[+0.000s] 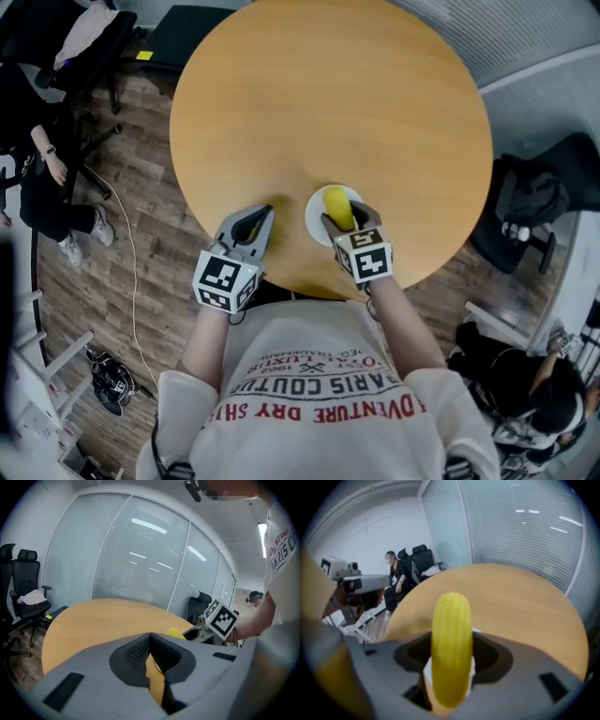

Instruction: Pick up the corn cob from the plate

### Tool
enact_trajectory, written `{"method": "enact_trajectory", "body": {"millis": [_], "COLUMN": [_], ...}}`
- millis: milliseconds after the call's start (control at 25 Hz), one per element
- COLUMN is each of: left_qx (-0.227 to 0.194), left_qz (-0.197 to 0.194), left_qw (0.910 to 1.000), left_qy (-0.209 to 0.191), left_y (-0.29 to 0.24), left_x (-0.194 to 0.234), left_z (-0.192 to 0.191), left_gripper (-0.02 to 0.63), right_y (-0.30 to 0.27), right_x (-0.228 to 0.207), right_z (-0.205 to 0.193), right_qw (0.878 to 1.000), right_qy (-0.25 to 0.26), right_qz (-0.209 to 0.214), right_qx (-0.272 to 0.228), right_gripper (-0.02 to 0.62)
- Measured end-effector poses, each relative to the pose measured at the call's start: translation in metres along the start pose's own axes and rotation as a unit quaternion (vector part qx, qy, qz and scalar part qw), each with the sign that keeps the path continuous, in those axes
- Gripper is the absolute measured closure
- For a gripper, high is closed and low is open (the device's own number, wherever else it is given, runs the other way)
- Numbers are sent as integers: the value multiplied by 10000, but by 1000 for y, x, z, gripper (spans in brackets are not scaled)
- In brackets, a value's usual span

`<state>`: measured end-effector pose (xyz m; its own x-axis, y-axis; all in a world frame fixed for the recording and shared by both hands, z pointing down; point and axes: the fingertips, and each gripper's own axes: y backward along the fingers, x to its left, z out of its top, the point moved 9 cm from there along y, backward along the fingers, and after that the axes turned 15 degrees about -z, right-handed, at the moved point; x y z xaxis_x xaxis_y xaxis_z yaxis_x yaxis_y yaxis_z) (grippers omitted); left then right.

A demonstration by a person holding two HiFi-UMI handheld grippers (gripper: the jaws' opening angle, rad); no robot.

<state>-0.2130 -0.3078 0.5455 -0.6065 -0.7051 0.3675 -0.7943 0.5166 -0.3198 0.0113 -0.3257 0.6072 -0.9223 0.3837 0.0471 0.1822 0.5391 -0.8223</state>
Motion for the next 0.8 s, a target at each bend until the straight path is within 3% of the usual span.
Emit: {"method": "enact_trajectory", "body": {"millis": [360,640,800], "left_qx": [-216,-579,-844], "left_qz": [-47,113,80], "left_qw": [9986,9930,9902], "left_qy": [-490,-1020,-1113], "left_y": [12,34,40], "left_x": [-22,-20,-25], "left_z": [35,77,96], "left_gripper": [571,571,571], "right_y": [77,128,153], "right_x": [-16,-24,-28], "right_z": [39,59,69], "right_qw": [9897,9693,9546], "right_qy": [-392,-728,-886], "right_qz": [-149,-266,-331], "right_qx": [-1366,-2333,-2826], "right_gripper": [330,330,330]}}
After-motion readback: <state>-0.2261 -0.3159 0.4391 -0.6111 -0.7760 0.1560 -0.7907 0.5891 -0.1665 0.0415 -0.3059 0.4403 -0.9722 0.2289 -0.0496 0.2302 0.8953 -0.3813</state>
